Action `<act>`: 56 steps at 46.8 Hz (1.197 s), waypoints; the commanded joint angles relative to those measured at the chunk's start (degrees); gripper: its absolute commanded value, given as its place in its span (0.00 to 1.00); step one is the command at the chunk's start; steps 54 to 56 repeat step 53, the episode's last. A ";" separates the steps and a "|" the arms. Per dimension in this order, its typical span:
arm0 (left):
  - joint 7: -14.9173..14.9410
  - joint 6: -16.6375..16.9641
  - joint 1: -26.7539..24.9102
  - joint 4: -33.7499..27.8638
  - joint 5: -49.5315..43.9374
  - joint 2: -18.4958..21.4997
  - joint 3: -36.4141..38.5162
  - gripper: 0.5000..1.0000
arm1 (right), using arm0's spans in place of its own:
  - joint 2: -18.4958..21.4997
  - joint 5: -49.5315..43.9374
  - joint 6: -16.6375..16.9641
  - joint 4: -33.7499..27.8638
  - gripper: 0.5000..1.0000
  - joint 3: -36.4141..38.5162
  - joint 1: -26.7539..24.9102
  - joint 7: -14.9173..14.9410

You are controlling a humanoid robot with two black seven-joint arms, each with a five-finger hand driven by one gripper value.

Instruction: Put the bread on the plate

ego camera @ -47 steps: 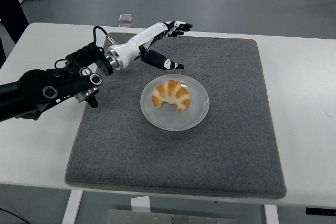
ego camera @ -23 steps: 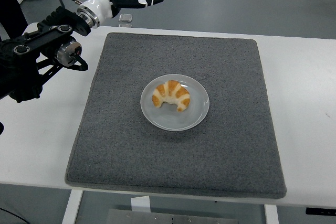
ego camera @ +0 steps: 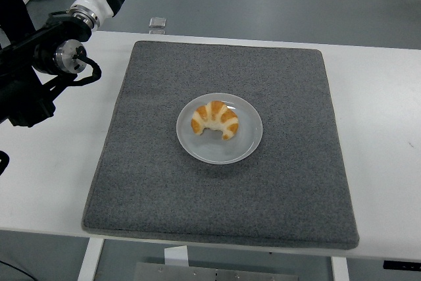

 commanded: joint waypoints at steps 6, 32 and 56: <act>-0.01 -5.83 1.57 5.56 -3.03 -3.08 -0.23 0.97 | 0.00 -0.09 0.00 -0.01 0.90 -0.04 0.00 0.00; -1.41 -9.18 6.32 9.26 -4.62 -5.55 -0.40 0.97 | 0.00 -0.09 0.00 -0.01 0.90 -0.04 0.00 0.00; -4.75 -10.06 6.41 9.26 -4.53 -5.55 -0.32 0.97 | 0.00 -0.52 -0.09 -0.01 0.91 -0.39 -0.09 0.00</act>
